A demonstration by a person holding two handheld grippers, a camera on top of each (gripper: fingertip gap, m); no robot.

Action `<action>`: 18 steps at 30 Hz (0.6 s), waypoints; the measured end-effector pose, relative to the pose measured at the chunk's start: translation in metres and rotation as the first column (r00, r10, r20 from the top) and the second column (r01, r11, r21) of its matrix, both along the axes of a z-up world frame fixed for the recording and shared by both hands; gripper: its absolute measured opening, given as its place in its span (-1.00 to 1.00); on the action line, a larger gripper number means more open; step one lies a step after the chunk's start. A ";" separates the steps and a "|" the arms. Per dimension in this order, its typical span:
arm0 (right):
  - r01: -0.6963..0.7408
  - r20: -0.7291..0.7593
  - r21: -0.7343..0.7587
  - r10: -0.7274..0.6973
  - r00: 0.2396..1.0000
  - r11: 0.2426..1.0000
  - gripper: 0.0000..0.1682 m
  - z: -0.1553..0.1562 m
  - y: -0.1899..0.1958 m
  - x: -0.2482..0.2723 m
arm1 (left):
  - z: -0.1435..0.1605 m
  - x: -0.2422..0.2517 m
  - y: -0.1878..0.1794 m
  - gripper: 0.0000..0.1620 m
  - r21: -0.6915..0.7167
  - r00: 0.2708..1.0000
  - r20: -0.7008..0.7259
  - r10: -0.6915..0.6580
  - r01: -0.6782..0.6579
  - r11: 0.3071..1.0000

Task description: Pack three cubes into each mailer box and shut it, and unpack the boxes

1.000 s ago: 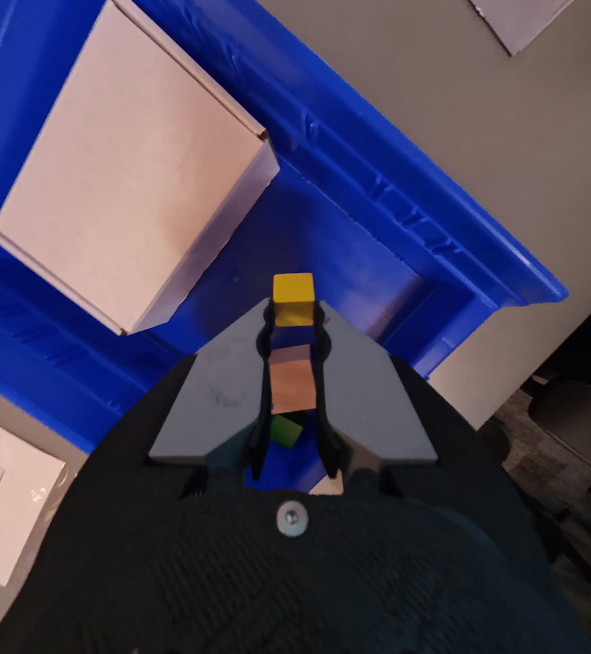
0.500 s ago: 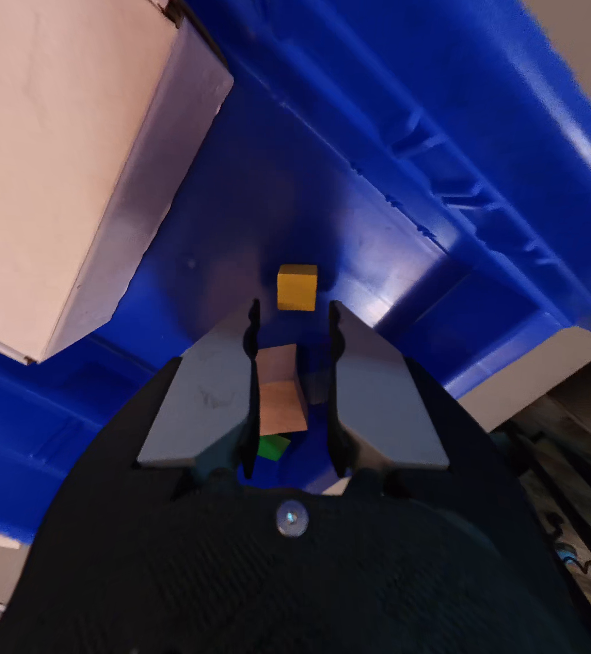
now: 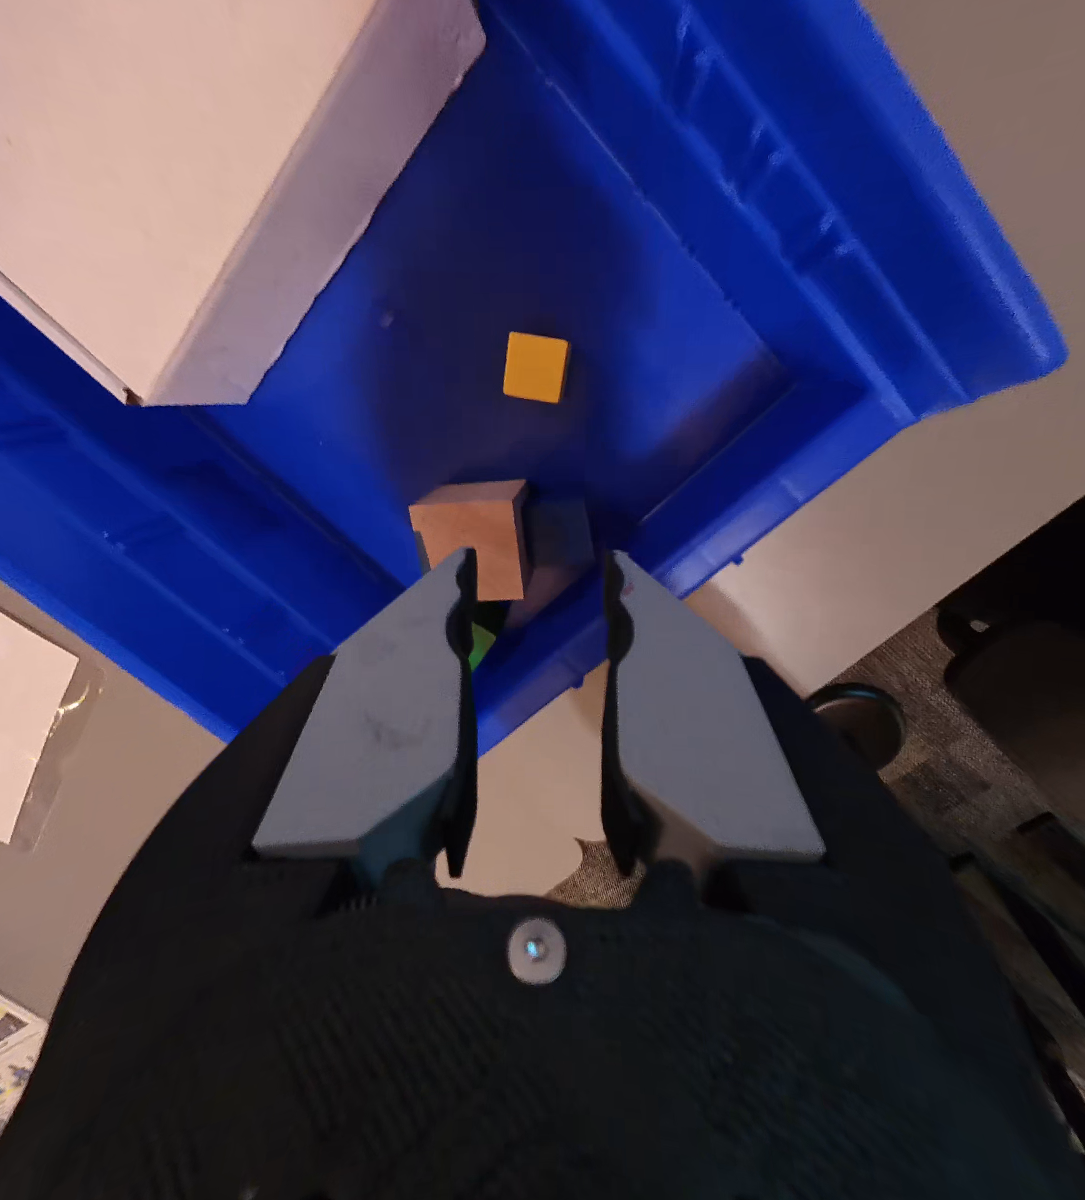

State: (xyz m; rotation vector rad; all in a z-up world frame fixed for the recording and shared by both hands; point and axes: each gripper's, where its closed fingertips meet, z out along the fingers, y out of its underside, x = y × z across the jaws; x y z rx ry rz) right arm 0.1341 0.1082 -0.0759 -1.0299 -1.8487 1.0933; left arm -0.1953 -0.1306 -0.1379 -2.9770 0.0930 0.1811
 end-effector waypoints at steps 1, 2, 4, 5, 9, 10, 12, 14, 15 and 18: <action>0.003 0.003 0.007 -0.003 1.000 1.000 -0.63 -0.001 0.000 0.001 | -0.001 0.001 -0.004 -0.55 -0.010 1.000 0.005 0.001 -0.001 1.000; 0.008 0.004 0.012 -0.008 1.000 1.000 -0.63 -0.001 0.001 0.001 | -0.002 0.003 -0.007 -0.55 -0.020 1.000 0.013 0.002 -0.002 1.000; 0.008 0.003 0.009 -0.008 1.000 1.000 -0.62 -0.001 0.000 0.001 | -0.004 0.003 -0.011 -0.55 -0.028 1.000 0.019 0.007 -0.006 1.000; 0.007 0.002 0.007 -0.007 1.000 1.000 -0.62 0.000 -0.001 0.001 | -0.005 0.003 -0.011 -0.55 -0.023 1.000 0.022 0.011 -0.010 1.000; 0.015 0.012 0.014 -0.015 1.000 1.000 -0.62 -0.001 -0.002 -0.001 | -0.008 0.007 -0.006 -0.57 0.009 0.999 0.042 0.006 -0.007 1.000; 0.016 0.016 0.017 -0.017 1.000 1.000 -0.62 -0.001 -0.002 -0.002 | -0.010 0.008 -0.007 -0.57 0.005 0.999 0.042 0.003 -0.003 1.000; 0.015 0.021 0.026 -0.016 1.000 1.000 -0.62 -0.002 -0.004 -0.004 | -0.015 0.009 -0.008 -0.58 -0.009 0.999 0.046 -0.002 0.003 1.000; 0.011 0.026 0.029 -0.012 1.000 1.000 -0.62 -0.002 -0.006 -0.006 | -0.020 0.010 -0.009 -0.57 -0.020 0.998 0.056 -0.012 0.013 1.000; 0.009 0.028 0.029 -0.009 1.000 1.000 -0.62 -0.002 -0.006 -0.007 | -0.022 0.011 -0.010 -0.60 -0.024 0.998 0.060 -0.018 0.019 1.000; 0.001 0.037 0.037 -0.003 0.999 0.999 -0.62 -0.003 -0.007 -0.013 | -0.031 0.012 -0.010 -0.75 -0.054 0.996 0.084 -0.031 0.035 0.998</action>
